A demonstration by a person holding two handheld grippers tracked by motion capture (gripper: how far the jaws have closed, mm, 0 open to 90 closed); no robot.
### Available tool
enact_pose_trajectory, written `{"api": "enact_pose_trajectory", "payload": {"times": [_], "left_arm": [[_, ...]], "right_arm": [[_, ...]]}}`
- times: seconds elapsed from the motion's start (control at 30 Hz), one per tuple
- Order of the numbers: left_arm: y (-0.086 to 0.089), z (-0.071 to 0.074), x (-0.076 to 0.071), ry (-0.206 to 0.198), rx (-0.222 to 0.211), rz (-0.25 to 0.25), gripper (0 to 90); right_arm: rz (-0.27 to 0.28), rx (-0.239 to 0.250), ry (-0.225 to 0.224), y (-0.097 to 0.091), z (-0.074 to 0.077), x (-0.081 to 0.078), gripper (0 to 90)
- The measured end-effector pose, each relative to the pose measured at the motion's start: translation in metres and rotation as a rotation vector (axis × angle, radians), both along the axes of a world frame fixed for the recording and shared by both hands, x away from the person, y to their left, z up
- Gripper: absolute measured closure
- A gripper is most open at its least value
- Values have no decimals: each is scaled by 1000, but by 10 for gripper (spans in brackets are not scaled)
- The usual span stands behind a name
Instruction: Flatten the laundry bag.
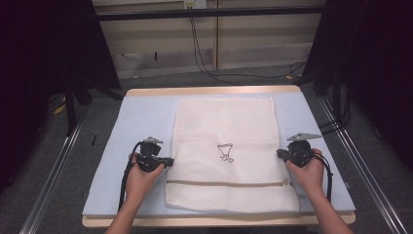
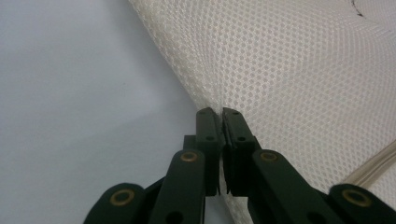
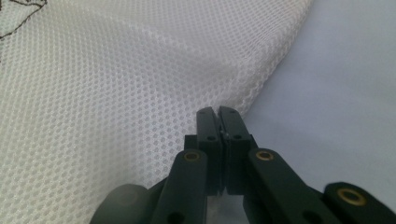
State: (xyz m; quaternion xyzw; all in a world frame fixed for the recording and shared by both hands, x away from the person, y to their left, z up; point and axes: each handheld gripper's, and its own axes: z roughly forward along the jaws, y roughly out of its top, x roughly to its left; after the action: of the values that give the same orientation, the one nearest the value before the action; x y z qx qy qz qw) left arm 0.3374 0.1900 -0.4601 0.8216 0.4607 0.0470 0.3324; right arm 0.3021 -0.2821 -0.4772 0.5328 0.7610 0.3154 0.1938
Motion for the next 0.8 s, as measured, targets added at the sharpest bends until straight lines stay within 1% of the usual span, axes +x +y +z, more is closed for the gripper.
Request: {"api": "enact_pose_trajectory", "payload": {"times": [0.03,0.1,0.13,0.17,0.2,0.27,0.3,0.33,0.37,0.4,0.43,0.47,0.5,0.53,0.6,0.63,0.67,0.7,0.73,0.8], "left_arm": [[3,0,0,1,-2,9,866],[9,0,-1,8,-10,16,866],[10,0,-1,12,-9,24,865],[15,1,-2,11,-5,27,866],[18,2,-3,9,-7,29,865],[26,4,-5,20,-15,39,865],[29,5,-7,19,-14,41,865],[31,5,-9,16,-20,49,865],[34,6,-11,20,-26,56,865],[36,6,-11,17,-18,54,865],[38,6,-12,16,-19,57,865],[38,6,-13,14,-28,76,864],[40,6,-13,17,-19,69,864],[41,5,-12,10,-18,75,864],[42,4,-12,13,-9,77,864],[43,4,-11,10,-9,78,864],[43,4,-12,12,-4,84,864],[44,4,-12,17,-17,95,864],[46,5,-12,11,-8,90,864],[48,5,-12,16,-19,88,862]], "right_arm": [[15,10,-8,3,0,3,884],[24,-5,-3,9,-1,7,884],[36,-13,-14,12,-1,8,883],[40,-10,-20,14,-1,9,883],[44,6,-17,17,-1,10,883],[60,17,-27,21,-2,12,883],[58,23,-28,22,-2,12,882],[76,24,-24,24,-2,13,882],[82,30,-28,25,-2,13,882],[89,27,-34,28,-1,13,882],[97,26,-40,29,-1,14,882],[96,28,-33,31,0,13,881],[105,23,-44,32,-1,14,881],[107,19,-43,34,-1,14,881],[119,11,-50,37,-2,16,880],[111,17,-44,38,-1,16,879],[117,19,-55,38,-2,17,879],[122,19,-58,39,-2,18,879],[117,28,-55,40,-2,18,879],[123,32,-50,41,-3,19,879]]}}
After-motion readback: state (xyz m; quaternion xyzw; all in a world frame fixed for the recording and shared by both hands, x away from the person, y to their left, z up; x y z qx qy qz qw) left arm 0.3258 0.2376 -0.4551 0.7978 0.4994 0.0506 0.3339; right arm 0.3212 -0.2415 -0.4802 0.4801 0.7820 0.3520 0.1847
